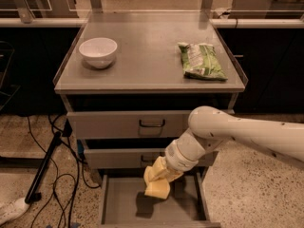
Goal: Place sponge into bottom drawer
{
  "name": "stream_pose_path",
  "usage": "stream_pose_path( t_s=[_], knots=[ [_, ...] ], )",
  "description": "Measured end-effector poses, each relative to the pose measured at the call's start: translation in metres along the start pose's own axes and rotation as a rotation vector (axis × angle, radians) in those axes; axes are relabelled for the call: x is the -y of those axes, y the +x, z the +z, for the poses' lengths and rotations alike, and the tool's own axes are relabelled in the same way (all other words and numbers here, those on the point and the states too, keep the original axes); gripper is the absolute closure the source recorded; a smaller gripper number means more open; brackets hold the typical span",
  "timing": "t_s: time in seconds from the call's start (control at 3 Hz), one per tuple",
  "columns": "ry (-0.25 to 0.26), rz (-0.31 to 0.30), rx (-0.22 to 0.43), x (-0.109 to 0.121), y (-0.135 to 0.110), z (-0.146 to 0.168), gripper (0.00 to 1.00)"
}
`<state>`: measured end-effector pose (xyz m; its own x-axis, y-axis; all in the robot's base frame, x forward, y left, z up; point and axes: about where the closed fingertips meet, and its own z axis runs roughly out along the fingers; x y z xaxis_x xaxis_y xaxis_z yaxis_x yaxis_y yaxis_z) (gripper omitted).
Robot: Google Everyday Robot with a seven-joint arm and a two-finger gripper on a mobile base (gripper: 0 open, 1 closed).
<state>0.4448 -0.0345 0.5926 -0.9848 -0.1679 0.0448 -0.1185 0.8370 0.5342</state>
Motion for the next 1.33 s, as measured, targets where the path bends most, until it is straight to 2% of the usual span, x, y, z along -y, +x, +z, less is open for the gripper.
stream_pose_path(
  t_s=[0.33, 0.67, 1.0, 1.33],
  knots=[
    [-0.018, 0.041, 0.022, 0.007, -0.004, 0.029, 1.0],
    [-0.018, 0.041, 0.022, 0.007, -0.004, 0.029, 1.0],
    [-0.031, 0.121, 0.018, 0.021, -0.016, 0.068, 1.0],
    [-0.041, 0.173, 0.025, 0.033, -0.028, 0.091, 1.0]
  ],
)
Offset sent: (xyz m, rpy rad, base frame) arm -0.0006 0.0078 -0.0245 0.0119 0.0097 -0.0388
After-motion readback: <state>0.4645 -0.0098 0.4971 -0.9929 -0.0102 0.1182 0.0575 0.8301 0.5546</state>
